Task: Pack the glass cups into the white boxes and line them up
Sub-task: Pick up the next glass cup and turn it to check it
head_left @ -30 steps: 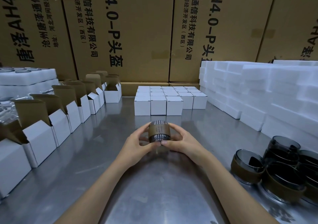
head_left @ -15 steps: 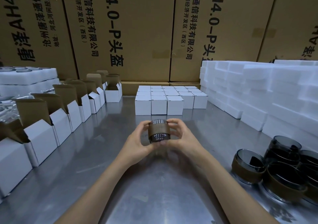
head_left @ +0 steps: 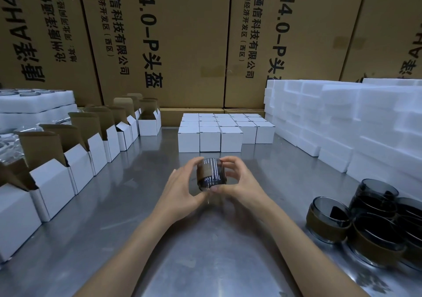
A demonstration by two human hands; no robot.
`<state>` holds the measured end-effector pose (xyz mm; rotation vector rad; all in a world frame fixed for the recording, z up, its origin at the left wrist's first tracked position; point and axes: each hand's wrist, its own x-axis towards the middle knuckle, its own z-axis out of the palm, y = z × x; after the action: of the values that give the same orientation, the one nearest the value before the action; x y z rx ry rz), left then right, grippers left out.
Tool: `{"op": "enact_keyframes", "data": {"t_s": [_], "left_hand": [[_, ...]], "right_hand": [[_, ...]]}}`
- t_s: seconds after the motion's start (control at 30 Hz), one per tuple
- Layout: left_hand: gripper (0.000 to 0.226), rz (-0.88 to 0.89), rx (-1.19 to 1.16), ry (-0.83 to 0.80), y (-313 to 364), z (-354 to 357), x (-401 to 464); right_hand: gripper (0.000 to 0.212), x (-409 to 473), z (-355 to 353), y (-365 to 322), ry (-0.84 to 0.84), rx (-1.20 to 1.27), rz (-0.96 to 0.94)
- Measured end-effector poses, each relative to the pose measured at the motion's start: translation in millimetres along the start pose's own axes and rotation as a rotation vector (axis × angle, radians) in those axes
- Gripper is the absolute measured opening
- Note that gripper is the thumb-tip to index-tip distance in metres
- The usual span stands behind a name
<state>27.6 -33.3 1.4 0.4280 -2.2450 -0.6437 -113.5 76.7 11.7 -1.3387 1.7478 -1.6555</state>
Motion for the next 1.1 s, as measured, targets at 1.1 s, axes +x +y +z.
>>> {"op": "enact_keyframes", "data": {"t_s": [1.1], "left_hand": [[0.061,-0.068,-0.167,0.027,-0.7,1.1,-0.1]], "right_hand": [[0.064,-4.6,3.1,-4.3,-0.068,0.095,0.017]]}}
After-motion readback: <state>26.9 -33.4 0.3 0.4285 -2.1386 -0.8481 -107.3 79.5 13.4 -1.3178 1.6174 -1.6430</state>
